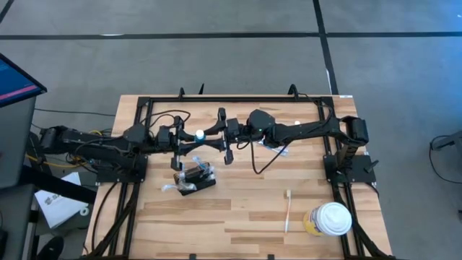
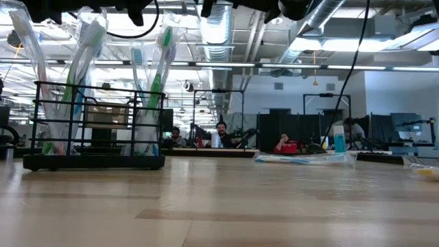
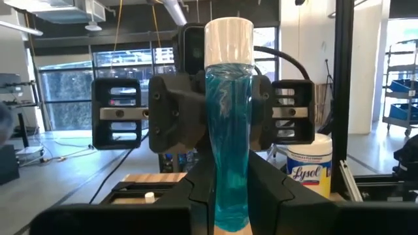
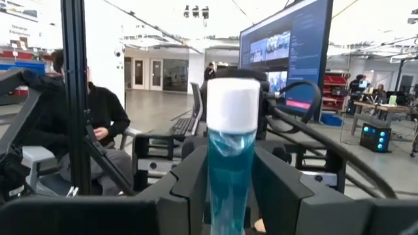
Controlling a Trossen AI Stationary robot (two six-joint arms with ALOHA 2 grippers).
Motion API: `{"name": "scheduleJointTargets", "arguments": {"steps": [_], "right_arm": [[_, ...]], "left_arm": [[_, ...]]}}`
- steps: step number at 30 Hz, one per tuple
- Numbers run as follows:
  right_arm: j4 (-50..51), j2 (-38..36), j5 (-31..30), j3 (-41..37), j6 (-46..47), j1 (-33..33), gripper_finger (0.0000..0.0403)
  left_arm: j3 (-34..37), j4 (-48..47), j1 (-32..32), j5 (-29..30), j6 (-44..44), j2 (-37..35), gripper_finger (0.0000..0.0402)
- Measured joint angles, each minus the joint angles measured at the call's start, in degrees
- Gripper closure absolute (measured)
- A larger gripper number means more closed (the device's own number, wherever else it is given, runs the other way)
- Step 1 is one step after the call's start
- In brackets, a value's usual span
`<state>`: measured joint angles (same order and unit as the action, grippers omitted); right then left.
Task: Pick & Place toothbrushing station
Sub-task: Put the left mouthwash into the middle section of the mesh organizer
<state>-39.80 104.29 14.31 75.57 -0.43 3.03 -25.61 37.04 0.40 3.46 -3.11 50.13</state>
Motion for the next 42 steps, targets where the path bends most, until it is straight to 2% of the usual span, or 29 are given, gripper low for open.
{"name": "scheduleJointTargets", "arguments": {"steps": [16, 19, 22, 28, 38, 42], "right_arm": [[0.92, 0.0, -0.02, 0.0, -0.98, 0.0, 0.0298], [1.41, 0.0, -0.02, 0.02, -1.52, -0.02, 0.0322], [1.44, 0.0, 0.06, 0.04, -1.52, 0.0, 0.0365], [1.48, 0.0, 0.65, 0.04, -1.52, 0.0, 0.0367], [1.76, 0.04, 2.36, 0.07, -1.7, 0.04, 0.0368], [2.07, 0.04, 2.38, 0.11, -1.63, 0.04, 0.0368]], "left_arm": [[0.0, 1.25, 0.0, -0.24, -0.11, -0.09, 0.0359], [0.0, 1.23, 0.0, -0.25, -0.13, -0.11, 0.0355], [0.0, 1.32, 0.0, -0.2, -0.36, -0.15, 0.035], [0.0, 1.33, 0.0, -0.2, -0.33, -0.15, 0.0345], [0.02, 1.15, -0.02, -0.64, 0.13, -0.43, 0.0284], [0.04, 0.67, -0.02, -0.9, 0.51, -1.35, 0.0273]]}}
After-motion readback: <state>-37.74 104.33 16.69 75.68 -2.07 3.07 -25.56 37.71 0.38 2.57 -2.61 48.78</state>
